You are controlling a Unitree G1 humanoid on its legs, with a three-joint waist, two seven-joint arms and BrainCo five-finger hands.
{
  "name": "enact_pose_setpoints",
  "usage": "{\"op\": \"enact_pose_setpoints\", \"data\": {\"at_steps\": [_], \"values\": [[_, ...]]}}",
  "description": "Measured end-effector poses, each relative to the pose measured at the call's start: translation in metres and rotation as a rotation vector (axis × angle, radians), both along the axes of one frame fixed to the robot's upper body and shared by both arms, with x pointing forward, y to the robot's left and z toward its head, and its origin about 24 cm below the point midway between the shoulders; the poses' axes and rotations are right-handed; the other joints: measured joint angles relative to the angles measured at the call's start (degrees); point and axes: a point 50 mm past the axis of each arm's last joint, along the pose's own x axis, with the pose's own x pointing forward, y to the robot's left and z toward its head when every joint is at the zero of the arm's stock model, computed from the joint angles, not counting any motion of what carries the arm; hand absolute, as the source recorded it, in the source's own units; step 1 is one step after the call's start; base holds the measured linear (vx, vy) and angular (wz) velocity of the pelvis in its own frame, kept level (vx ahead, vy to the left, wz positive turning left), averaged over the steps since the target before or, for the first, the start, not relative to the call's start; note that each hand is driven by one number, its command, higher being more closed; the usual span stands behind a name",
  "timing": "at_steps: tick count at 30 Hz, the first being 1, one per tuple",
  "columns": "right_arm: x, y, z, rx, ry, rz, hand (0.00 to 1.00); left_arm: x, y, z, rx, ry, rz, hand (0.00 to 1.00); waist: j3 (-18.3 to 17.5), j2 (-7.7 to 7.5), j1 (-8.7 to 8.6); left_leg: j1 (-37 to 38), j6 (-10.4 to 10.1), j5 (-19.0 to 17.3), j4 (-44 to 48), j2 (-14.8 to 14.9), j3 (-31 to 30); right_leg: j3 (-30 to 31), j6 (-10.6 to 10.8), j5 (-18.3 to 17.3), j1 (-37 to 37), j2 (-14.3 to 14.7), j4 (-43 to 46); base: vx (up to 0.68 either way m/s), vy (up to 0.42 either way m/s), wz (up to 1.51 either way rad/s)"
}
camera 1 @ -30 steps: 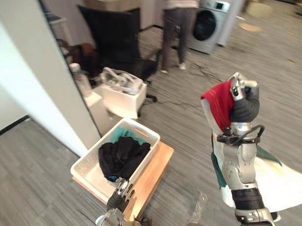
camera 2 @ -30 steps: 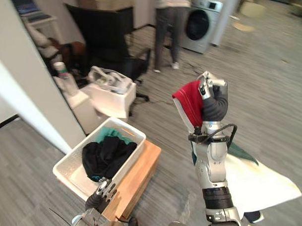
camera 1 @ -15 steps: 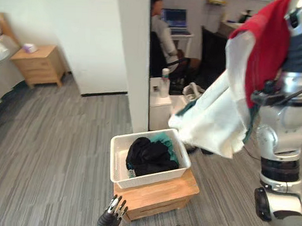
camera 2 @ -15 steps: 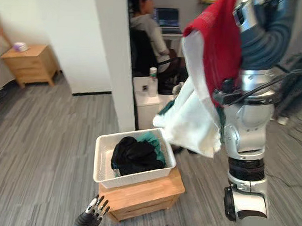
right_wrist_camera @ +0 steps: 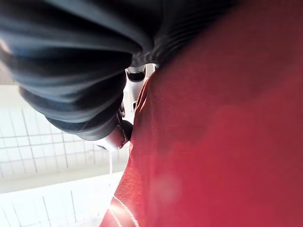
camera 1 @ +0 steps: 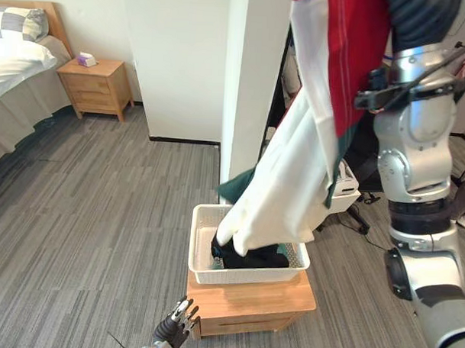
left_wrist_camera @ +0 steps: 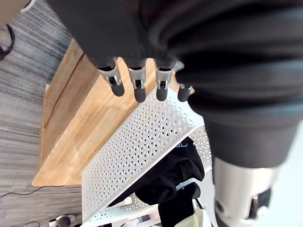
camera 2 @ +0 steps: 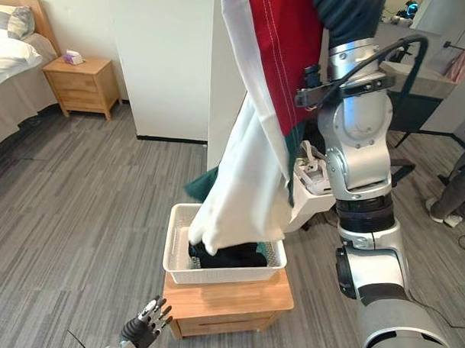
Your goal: Tidy the bed and pick cloth on bed and put in laundry
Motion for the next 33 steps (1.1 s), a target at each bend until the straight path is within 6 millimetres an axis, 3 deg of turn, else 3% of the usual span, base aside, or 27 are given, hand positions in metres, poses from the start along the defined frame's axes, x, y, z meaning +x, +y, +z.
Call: {"op": "enact_pose_setpoints", "data": {"at_steps": [2,6,7,10,13,14,19,29,33], "values": [[0.002,0.006,-0.004,-0.022,0.016,0.008,1.0,0.001,-0.006,0.0,-0.017,-0.003,0.004,0.0,-0.6,0.73,0.9,0.0,0.0,0.0,0.0,0.5,1.3,-0.4,0.0,0.0,0.1,0.4,-0.8,-0.03,-0.034,-0.09],[0.017,0.021,-0.02,-0.057,0.126,0.04,1.0,0.002,-0.016,-0.001,-0.048,0.011,0.008,0.0,-1.2,2.31,0.73,0.0,-0.5,0.4,0.0,1.1,2.8,-2.1,0.1,-0.8,1.0,0.5,-2.4,-0.01,-0.034,0.09],[0.022,0.026,-0.027,-0.084,0.17,0.045,1.0,0.002,-0.022,-0.001,-0.064,0.01,0.012,0.0,-1.4,2.54,0.82,0.2,-1.5,1.1,0.0,1.6,4.1,-2.6,0.0,-0.9,1.0,0.6,-2.4,0.03,-0.004,0.25],[0.034,0.04,-0.044,-0.121,0.272,0.065,1.0,0.004,-0.033,0.001,-0.093,-0.001,0.011,0.0,-2.0,3.61,1.18,0.0,-1.8,3.7,0.0,2.0,4.6,-3.8,0.0,-1.0,1.5,0.6,-2.6,0.01,0.022,0.22],[0.048,0.06,-0.07,-0.169,0.398,0.075,1.0,0.009,-0.026,0.005,-0.061,-0.024,-0.022,0.0,-2.2,1.85,1.46,-0.1,-1.8,3.8,0.0,1.6,3.6,-4.9,-0.1,-0.9,2.0,0.4,-3.3,-0.01,0.04,0.17],[0.053,0.065,-0.079,-0.181,0.441,0.072,1.0,0.01,-0.021,0.006,-0.046,-0.03,-0.023,0.0,-2.1,0.65,1.92,-0.4,-1.8,3.8,0.0,1.6,3.6,-5.0,-0.2,-0.9,2.0,0.4,-3.4,0.01,0.031,0.07],[0.07,0.063,-0.102,-0.233,0.536,-0.011,1.0,0.016,-0.009,0.01,0.002,-0.042,-0.019,0.0,-2.0,-2.3,4.41,-2.0,-1.3,4.2,0.0,1.1,1.5,-7.4,-0.3,-0.3,2.3,0.1,-4.1,0.03,0.025,0.23],[0.082,0.049,-0.09,-0.303,0.533,-0.057,1.0,0.001,0.003,0.006,0.026,0.026,-0.056,0.0,0.5,-2.41,5.68,-4.0,-1.2,4.4,0.0,0.8,0.3,-10.4,-0.1,-0.4,2.7,0.1,-5.0,0.02,0.023,0.16],[0.082,0.048,-0.091,-0.313,0.548,-0.061,1.0,0.019,-0.001,0.016,0.059,-0.034,-0.207,0.0,4.9,-2.18,5.6,-7.4,-0.9,5.6,0.0,1.3,-0.1,-10.5,-0.2,-0.4,-1.2,0.3,-3.9,-0.02,0.026,0.06]]}}
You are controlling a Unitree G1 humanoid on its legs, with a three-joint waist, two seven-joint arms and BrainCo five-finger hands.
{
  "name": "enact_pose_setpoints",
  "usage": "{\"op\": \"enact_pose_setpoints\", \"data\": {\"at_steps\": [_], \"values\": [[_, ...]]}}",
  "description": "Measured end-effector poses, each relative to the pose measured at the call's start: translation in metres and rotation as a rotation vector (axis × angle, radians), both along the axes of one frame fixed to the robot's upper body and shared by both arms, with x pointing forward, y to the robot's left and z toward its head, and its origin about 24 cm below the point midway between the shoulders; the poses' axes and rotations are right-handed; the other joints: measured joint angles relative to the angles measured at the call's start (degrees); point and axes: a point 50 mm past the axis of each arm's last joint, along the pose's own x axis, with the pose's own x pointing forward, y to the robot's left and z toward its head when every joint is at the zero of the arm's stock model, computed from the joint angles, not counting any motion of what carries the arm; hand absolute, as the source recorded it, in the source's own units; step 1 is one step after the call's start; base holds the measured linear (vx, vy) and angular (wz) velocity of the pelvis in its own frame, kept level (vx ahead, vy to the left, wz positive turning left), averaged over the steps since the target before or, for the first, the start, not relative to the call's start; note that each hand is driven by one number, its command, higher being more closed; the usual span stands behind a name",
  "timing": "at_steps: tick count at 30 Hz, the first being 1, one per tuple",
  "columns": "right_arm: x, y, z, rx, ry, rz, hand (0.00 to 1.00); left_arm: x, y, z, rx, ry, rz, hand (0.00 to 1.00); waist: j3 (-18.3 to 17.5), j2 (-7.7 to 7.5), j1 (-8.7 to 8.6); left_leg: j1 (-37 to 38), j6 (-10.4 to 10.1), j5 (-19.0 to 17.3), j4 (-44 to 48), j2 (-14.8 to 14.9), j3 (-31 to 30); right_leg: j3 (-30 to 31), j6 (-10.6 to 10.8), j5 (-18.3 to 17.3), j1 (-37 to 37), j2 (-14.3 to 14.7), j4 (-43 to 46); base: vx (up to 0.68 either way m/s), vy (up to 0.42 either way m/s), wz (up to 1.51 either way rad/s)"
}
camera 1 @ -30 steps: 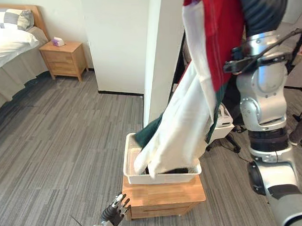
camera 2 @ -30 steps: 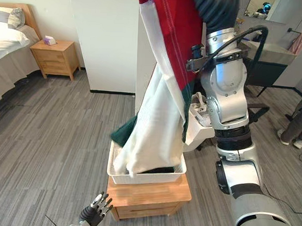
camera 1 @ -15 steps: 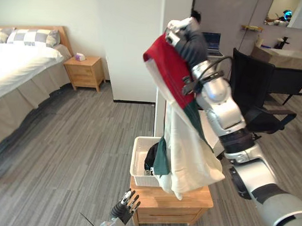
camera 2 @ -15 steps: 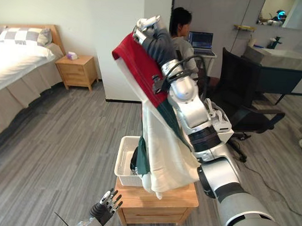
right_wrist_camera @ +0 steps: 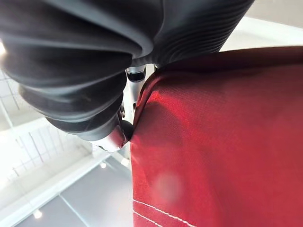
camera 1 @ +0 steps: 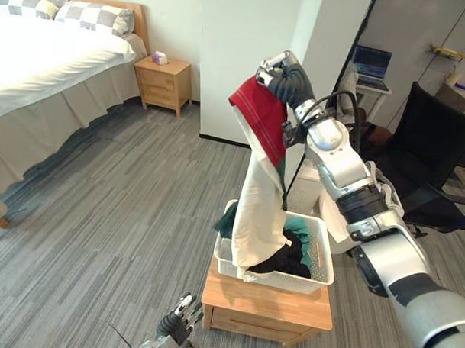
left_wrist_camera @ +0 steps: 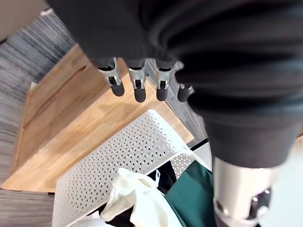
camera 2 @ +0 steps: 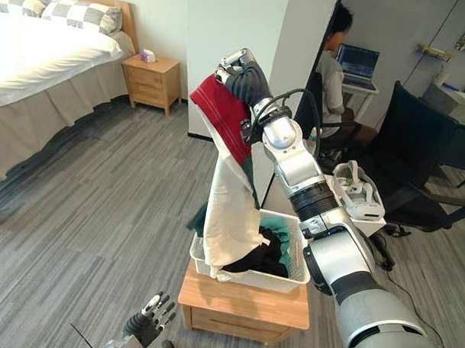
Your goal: Tidy the bed and pick cloth on bed and put in laundry
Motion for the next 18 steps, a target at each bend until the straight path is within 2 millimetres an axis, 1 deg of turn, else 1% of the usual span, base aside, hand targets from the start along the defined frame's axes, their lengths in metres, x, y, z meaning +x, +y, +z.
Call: {"op": "enact_pose_setpoints", "data": {"at_steps": [1,2,3,4,5,6,7,8,9,10,11,12,14,18], "values": [[0.001,-0.001,0.002,-0.001,-0.006,-0.011,1.0,0.012,-0.001,0.005,0.002,-0.037,-0.049,0.0,2.5,0.2,-0.18,-2.0,0.3,1.0,0.0,0.2,-0.8,0.3,-0.4,0.0,-2.4,0.1,1.1,-0.03,0.03,0.08],[0.006,-0.002,0.01,-0.006,-0.012,-0.045,1.0,0.028,-0.001,0.012,0.003,-0.085,-0.068,0.0,6.3,0.15,-0.39,-3.9,1.0,2.3,0.1,0.3,-1.6,0.7,-1.2,0.5,-4.7,0.2,2.3,-0.05,0.041,0.07],[0.01,-0.005,0.015,-0.012,-0.015,-0.07,1.0,0.036,-0.002,0.016,0.002,-0.111,-0.073,0.0,8.6,0.76,-0.51,-5.0,1.3,2.7,0.1,0.3,-1.8,0.8,-1.4,0.7,-5.9,0.1,2.8,-0.13,0.066,0.07],[0.017,-0.014,0.024,-0.028,-0.016,-0.129,1.0,0.053,-0.008,0.024,-0.005,-0.166,-0.087,0.0,12.8,2.36,-0.71,-7.2,1.8,3.7,0.4,0.2,-2.2,0.8,-1.9,1.4,-8.1,0.0,3.3,-0.14,0.066,0.09],[0.02,-0.021,0.029,-0.033,-0.017,-0.164,1.0,0.061,-0.012,0.029,-0.01,-0.197,-0.093,0.0,14.8,2.93,-0.81,-8.0,2.2,4.4,0.4,0.1,-2.3,0.9,-2.1,1.8,-9.0,0.0,3.6,-0.16,0.075,0.07],[0.024,-0.03,0.033,-0.038,-0.014,-0.209,1.0,0.069,-0.017,0.035,-0.015,-0.237,-0.106,0.0,17.5,3.89,-0.82,-8.8,2.5,5.0,0.4,-0.1,-2.3,1.2,-2.0,2.3,-9.9,-0.1,4.0,-0.12,0.08,-0.04],[0.029,-0.049,0.035,-0.048,0.002,-0.279,1.0,0.075,-0.025,0.042,-0.027,-0.284,-0.125,0.0,20.6,4.64,-1.0,-9.9,2.9,5.3,0.4,-0.7,-2.0,1.9,-2.1,3.0,-11.4,-0.4,4.1,-0.11,0.076,-0.09],[0.03,-0.056,0.033,-0.052,0.012,-0.304,1.0,0.076,-0.028,0.044,-0.03,-0.293,-0.133,0.0,21.0,4.82,-0.98,-10.6,2.9,5.3,0.4,-0.7,-1.8,2.4,-2.1,3.2,-12.2,-0.6,4.2,-0.07,0.073,-0.14],[0.033,-0.073,0.031,-0.057,0.032,-0.355,1.0,0.078,-0.035,0.047,-0.038,-0.308,-0.152,0.0,21.4,5.39,-0.9,-11.7,2.9,5.3,0.4,-0.9,-1.5,3.0,-2.0,3.6,-13.7,-0.9,4.2,-0.03,0.062,-0.17],[0.033,-0.09,0.032,-0.046,0.036,-0.396,1.0,0.08,-0.041,0.049,-0.052,-0.313,-0.162,0.0,21.9,6.32,-0.7,-12.1,2.9,5.3,0.4,-1.5,-1.0,4.0,-1.9,3.8,-14.5,-1.1,4.3,-0.01,0.049,-0.18],[0.033,-0.096,0.034,-0.044,0.034,-0.412,1.0,0.081,-0.044,0.05,-0.058,-0.315,-0.168,0.0,22.2,6.91,-0.69,-12.1,2.9,5.3,0.4,-1.6,-0.9,4.3,-1.8,3.9,-14.8,-1.3,4.4,-0.01,0.047,-0.17],[0.031,-0.107,0.039,-0.052,0.014,-0.425,1.0,0.081,-0.051,0.051,-0.08,-0.316,-0.168,0.0,22.9,8.16,-0.71,-12.4,2.8,5.2,0.4,-1.9,-0.6,4.7,-1.7,4.0,-15.2,-1.6,4.4,-0.01,0.024,-0.13],[0.028,-0.12,0.046,-0.064,-0.013,-0.447,1.0,0.08,-0.06,0.052,-0.105,-0.316,-0.183,0.0,23.8,10.09,-1.01,-13.0,2.6,5.1,0.4,-2.0,-0.6,5.4,-1.8,4.1,-16.2,-1.7,4.5,0.0,0.013,-0.12],[0.031,-0.135,0.035,-0.063,0.031,-0.478,1.0,0.079,-0.065,0.053,-0.116,-0.327,-0.196,0.0,24.3,11.97,-1.17,-13.7,2.6,5.1,0.4,-2.0,-1.1,5.7,-2.1,4.2,-17.2,-1.6,4.5,0.02,-0.014,-0.06]]}}
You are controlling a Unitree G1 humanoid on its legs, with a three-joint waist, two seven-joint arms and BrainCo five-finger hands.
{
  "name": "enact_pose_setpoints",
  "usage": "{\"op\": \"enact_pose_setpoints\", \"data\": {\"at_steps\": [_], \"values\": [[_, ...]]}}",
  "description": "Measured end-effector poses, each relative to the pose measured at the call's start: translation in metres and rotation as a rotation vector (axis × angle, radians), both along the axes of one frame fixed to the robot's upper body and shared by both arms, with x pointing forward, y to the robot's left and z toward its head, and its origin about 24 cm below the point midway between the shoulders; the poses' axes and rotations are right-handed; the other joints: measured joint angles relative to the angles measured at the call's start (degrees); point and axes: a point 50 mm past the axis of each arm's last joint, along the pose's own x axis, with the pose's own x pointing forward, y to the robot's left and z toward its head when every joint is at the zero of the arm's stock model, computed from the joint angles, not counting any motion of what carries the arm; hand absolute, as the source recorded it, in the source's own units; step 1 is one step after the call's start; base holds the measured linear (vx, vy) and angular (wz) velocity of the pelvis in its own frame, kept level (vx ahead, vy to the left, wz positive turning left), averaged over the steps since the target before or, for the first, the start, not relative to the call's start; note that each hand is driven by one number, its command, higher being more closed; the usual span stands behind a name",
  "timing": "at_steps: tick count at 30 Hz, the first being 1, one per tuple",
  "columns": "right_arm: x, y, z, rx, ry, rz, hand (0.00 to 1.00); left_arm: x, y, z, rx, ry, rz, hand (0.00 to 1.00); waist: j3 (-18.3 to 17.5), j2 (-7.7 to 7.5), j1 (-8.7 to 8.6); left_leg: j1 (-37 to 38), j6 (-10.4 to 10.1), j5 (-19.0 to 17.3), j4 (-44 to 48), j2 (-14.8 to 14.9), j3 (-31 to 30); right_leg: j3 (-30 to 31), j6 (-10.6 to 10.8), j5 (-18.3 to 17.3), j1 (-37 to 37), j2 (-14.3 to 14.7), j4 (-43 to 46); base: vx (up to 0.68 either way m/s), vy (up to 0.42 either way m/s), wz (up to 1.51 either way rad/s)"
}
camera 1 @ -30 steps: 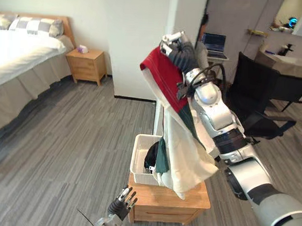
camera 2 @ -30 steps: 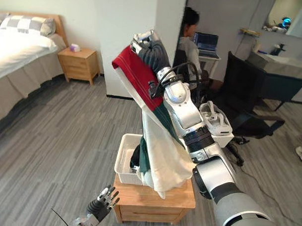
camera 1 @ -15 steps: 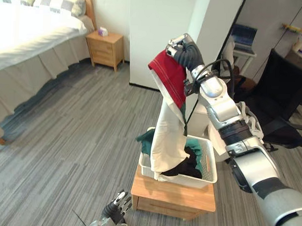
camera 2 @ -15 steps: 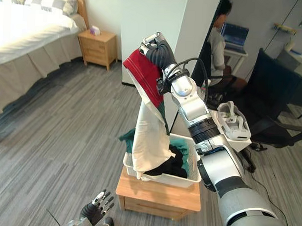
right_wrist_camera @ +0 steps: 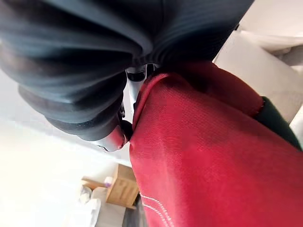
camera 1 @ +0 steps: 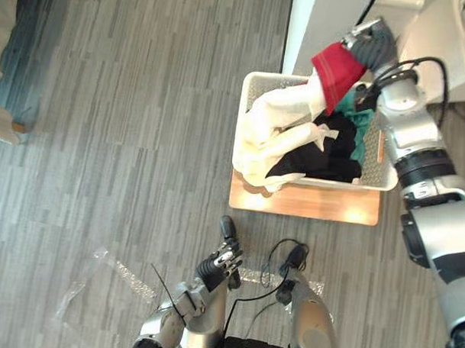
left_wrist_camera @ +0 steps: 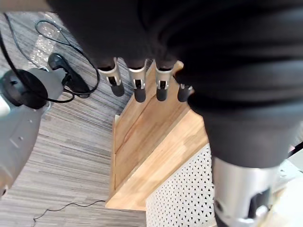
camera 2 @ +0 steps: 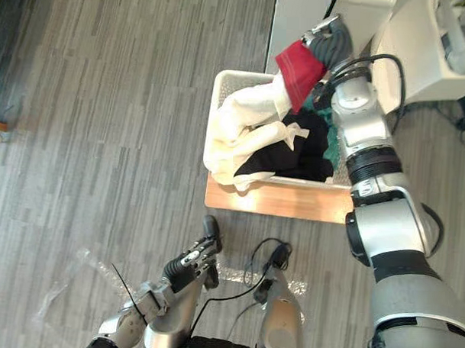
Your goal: Tidy the bed and pick cloth on bed and put in laundry
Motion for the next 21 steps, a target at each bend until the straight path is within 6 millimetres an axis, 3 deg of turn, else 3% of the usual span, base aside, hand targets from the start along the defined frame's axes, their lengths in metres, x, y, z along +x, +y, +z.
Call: {"op": "enact_pose_setpoints", "data": {"at_steps": [1,2,6,10,16,17,19,21], "values": [[0.001,-0.003,-0.003,0.005,0.013,-0.01,1.0,0.0,-0.001,0.0,-0.007,0.001,0.002,0.0,0.0,0.37,0.0,0.0,0.0,0.0,0.0,0.0,0.0,0.0,0.0,0.0,0.0,0.0,0.0,0.06,-0.024,-0.01],[0.0,-0.004,-0.006,0.007,0.012,-0.01,0.0,-0.001,-0.001,0.0,-0.007,-0.003,-0.002,0.0,0.0,0.82,-0.02,0.0,0.2,0.2,0.0,0.0,-0.1,0.0,0.0,0.0,0.0,0.0,0.0,0.05,-0.021,0.0],[-0.002,-0.005,-0.009,0.031,-0.021,0.024,0.0,-0.001,-0.003,0.001,-0.035,-0.016,-0.008,0.0,-0.1,1.28,-0.05,0.3,0.5,0.4,0.0,-0.1,-0.2,0.1,0.4,0.1,0.3,0.0,0.0,0.06,-0.024,0.0],[-0.003,-0.006,-0.028,0.016,0.001,0.039,0.0,-0.004,-0.003,0.0,-0.045,-0.021,-0.016,0.0,-0.1,1.29,0.13,2.5,0.4,0.3,0.0,-0.4,-0.3,0.1,0.3,-0.5,2.4,-0.3,0.1,0.05,-0.022,0.0],[-0.013,0.012,-0.033,-0.09,-0.105,0.023,0.0,-0.01,-0.001,-0.003,-0.044,-0.016,-0.002,0.0,-0.3,1.27,-0.72,6.9,-0.7,-0.9,-0.4,0.1,0.6,1.4,0.6,-0.9,6.3,-0.1,-0.5,0.01,-0.029,-0.1],[-0.015,0.013,-0.035,-0.095,-0.107,0.028,0.0,-0.012,-0.001,-0.004,-0.046,-0.013,-0.005,0.0,-0.8,1.21,-0.81,7.3,-1.0,-1.2,-0.4,0.2,0.6,1.6,0.7,-0.9,6.7,0.0,-0.7,-0.01,-0.055,-0.02],[-0.019,0.017,-0.06,-0.098,-0.068,0.042,0.0,-0.023,0.003,-0.015,-0.029,0.04,0.0,0.0,-5.5,0.43,-0.96,7.5,-1.3,-1.5,-0.4,0.3,0.6,2.5,0.9,-1.0,7.5,0.2,-2.2,0.04,-0.048,0.01],[-0.022,0.019,-0.075,-0.084,-0.036,0.051,0.0,-0.03,0.007,-0.021,-0.007,0.064,0.006,0.0,-8.0,-0.5,-1.24,8.2,-1.2,-1.9,-0.4,0.2,0.6,3.1,1.3,-1.1,8.6,0.6,-3.1,0.08,-0.041,0.03]]}}
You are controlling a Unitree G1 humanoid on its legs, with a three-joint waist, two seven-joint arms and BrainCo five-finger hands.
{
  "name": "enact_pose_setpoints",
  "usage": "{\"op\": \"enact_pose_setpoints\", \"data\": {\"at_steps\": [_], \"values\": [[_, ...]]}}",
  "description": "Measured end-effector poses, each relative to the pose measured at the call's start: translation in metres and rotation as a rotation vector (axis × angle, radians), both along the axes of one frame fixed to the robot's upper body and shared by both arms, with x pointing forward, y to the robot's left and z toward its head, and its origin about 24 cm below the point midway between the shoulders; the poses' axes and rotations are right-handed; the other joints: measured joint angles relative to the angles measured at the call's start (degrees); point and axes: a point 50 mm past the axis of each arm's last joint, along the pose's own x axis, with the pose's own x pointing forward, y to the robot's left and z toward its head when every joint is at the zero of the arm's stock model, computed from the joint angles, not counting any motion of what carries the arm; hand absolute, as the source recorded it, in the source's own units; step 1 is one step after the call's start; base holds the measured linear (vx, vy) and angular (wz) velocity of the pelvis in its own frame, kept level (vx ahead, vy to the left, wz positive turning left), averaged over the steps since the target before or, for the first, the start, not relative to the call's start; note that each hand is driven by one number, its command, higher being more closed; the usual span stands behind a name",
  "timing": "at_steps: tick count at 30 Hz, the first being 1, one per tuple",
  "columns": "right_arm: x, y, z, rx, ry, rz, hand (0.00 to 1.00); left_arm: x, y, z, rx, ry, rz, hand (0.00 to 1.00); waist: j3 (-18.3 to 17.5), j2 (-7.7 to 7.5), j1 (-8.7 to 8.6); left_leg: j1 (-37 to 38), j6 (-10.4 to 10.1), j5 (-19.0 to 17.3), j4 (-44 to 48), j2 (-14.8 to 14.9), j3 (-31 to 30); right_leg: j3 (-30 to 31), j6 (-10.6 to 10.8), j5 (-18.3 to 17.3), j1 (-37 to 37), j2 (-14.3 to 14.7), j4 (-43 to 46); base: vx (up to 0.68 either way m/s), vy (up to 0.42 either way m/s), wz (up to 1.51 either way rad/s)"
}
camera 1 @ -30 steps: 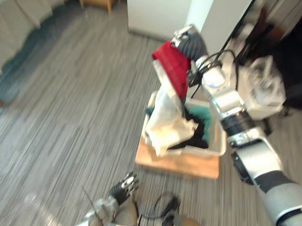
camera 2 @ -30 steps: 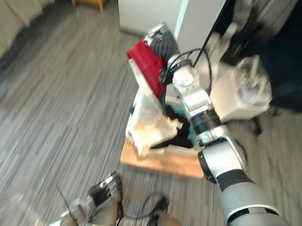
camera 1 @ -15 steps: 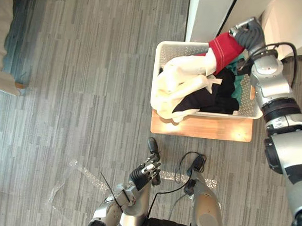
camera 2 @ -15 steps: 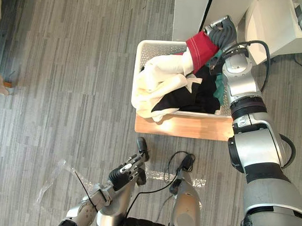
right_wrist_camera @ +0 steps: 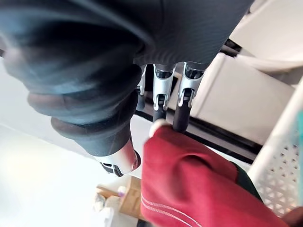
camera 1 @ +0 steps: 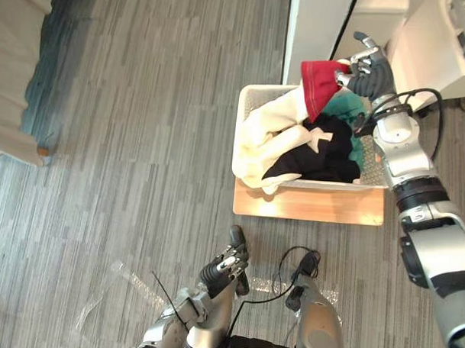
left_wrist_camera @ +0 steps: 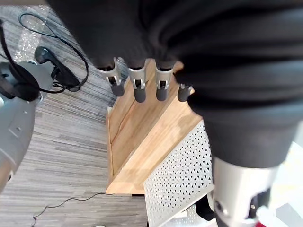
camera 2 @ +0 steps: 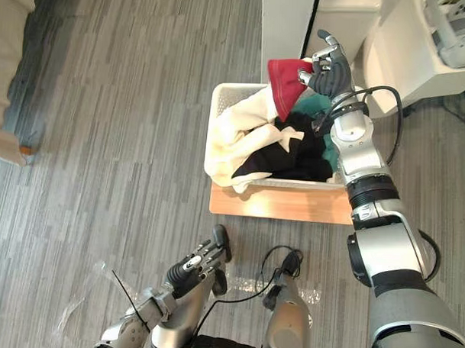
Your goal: Tidy the bed and pick cloth on bed and put in laundry
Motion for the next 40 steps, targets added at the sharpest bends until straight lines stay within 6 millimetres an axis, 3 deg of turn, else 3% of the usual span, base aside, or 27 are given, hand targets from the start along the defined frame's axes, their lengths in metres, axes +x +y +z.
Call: {"op": "enact_pose_setpoints", "data": {"at_steps": [5,8,14,17,19,21,22,27,28,32,36,40], "values": [[-0.011,-0.013,-0.042,0.067,0.108,-0.041,0.0,-0.018,0.023,-0.016,0.115,0.07,0.039,0.0,-7.5,-4.11,-0.91,2.1,-0.2,-1.6,0.0,0.0,1.2,1.6,0.7,-0.6,1.7,0.0,-0.8,0.1,-0.042,-0.11],[-0.016,-0.023,-0.058,0.09,0.156,-0.068,0.0,-0.03,0.038,-0.027,0.178,0.133,0.063,0.0,-9.4,-5.04,-2.3,3.1,-0.1,-2.3,0.0,-0.4,1.7,2.0,1.1,-1.0,2.3,0.0,-0.8,0.08,-0.026,-0.1],[-0.027,-0.043,-0.095,0.167,0.288,-0.165,0.0,-0.046,0.056,-0.041,0.228,0.238,0.161,0.0,-11.7,-5.66,-3.05,4.4,0.0,-3.0,0.0,-0.6,3.2,3.1,1.2,-1.0,2.9,-0.1,-1.7,0.05,-0.018,-0.11],[-0.04,-0.052,-0.133,0.31,0.397,-0.235,0.0,-0.054,0.067,-0.047,0.251,0.298,0.234,0.0,-12.4,-6.24,-3.6,5.7,-0.3,-3.4,0.0,-0.7,4.1,3.7,1.3,-1.2,3.7,0.0,-1.8,0.06,-0.02,-0.14],[-0.063,-0.064,-0.171,0.432,0.492,-0.309,0.0,-0.059,0.069,-0.051,0.251,0.334,0.267,0.0,-13.4,-6.36,-3.79,6.5,-0.5,-3.9,0.0,-0.8,5.0,4.8,1.2,-1.1,3.9,-0.1,-1.8,0.07,-0.012,-0.23],[-0.08,-0.071,-0.196,0.499,0.552,-0.361,0.0,-0.061,0.068,-0.052,0.248,0.352,0.294,0.0,-13.4,-6.41,-4.11,7.6,-0.5,-4.1,0.0,-0.8,5.6,4.9,1.4,-1.0,4.9,-0.1,-1.8,0.06,-0.012,-0.17],[-0.099,-0.072,-0.22,0.55,0.618,-0.401,0.0,-0.065,0.068,-0.055,0.248,0.371,0.306,0.0,-13.5,-6.47,-5.05,8.8,-0.7,-4.3,0.0,-0.8,5.8,5.1,1.4,-1.2,5.7,0.0,-1.8,0.04,-0.013,-0.12],[-0.16,-0.054,-0.287,0.64,0.848,-0.459,0.0,-0.074,0.066,-0.063,0.249,0.445,0.345,0.0,-15.1,-6.36,-5.69,11.4,-1.7,-5.3,-0.1,-0.3,7.6,6.3,1.5,-2.6,7.1,0.2,-1.5,0.02,-0.013,-0.2],[-0.182,-0.041,-0.307,0.676,0.928,-0.467,0.0,-0.077,0.066,-0.065,0.25,0.461,0.356,0.0,-15.6,-6.35,-5.68,11.8,-1.8,-5.4,-0.1,-0.2,7.7,6.2,1.5,-2.8,7.4,0.2,-1.4,0.0,0.0,0.0],[-0.224,-0.004,-0.342,0.783,1.105,-0.473,0.0,-0.08,0.066,-0.068,0.245,0.495,0.39,0.0,-16.9,-6.34,-5.3,12.1,-1.9,-6.1,-0.1,0.0,8.4,6.1,1.6,-3.0,7.8,0.0,-1.4,0.0,0.0,0.0],[-0.244,0.023,-0.355,0.882,1.199,-0.467,0.0,-0.084,0.067,-0.07,0.276,0.518,0.381,0.0,-17.6,-6.23,-5.19,12.2,-1.3,-6.5,-0.1,-0.5,8.7,6.1,1.8,-3.1,7.9,-0.5,-1.5,0.01,0.022,-0.01],[-0.261,0.032,-0.366,0.946,1.309,-0.475,0.0,-0.093,0.07,-0.074,0.339,0.6,0.386,0.0,-18.0,-6.46,-5.07,13.1,-0.5,-7.2,-0.1,-1.4,9.1,6.1,2.5,-3.5,8.9,-1.4,-1.5,0.03,0.048,-0.03]]}}
